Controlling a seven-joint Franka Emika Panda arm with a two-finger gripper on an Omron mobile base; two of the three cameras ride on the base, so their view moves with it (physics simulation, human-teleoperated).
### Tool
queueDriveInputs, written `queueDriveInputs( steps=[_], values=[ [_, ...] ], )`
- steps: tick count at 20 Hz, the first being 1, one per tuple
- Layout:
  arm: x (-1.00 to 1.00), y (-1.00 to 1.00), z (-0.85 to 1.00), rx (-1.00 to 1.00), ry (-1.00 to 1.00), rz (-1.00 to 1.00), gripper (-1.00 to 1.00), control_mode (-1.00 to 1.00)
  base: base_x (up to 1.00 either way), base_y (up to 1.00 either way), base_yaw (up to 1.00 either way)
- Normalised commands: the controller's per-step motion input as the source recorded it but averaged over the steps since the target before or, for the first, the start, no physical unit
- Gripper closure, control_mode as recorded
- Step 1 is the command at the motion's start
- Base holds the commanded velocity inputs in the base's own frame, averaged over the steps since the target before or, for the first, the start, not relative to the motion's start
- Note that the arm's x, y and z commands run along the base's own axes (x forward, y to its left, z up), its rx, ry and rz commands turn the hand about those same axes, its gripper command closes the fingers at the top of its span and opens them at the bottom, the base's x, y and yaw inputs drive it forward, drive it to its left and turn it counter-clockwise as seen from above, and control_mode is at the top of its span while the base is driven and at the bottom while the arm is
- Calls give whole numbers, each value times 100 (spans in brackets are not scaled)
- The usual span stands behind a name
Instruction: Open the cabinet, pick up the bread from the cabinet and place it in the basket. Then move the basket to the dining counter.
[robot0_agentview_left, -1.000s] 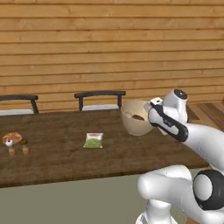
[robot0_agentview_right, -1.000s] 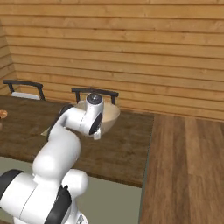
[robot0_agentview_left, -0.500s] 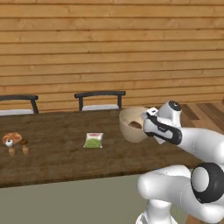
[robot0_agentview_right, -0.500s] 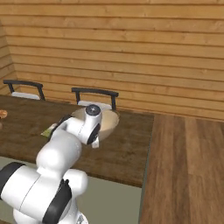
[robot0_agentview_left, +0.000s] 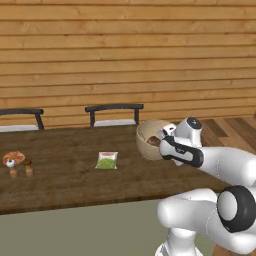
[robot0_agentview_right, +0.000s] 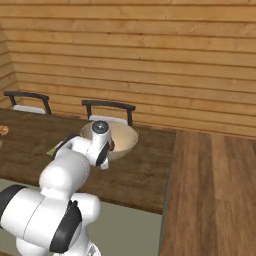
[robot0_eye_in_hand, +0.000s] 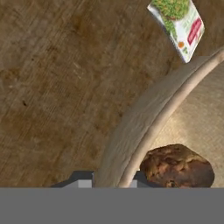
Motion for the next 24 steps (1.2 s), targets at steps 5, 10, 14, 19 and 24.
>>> queueDriveInputs(
  steps=[5,10,14,19,24],
  values=[
    [-3,0,22,0,-1,0,-100,-100,0,0,0],
    [-10,2,58,0,-3,0,-100,-100,0,0,0],
    [-73,2,84,1,-2,-4,-100,-100,0,0,0],
    [-98,20,19,15,9,-52,-100,-100,0,0,0],
    [-100,14,18,24,3,-68,-100,-100,0,0,0]
  ],
)
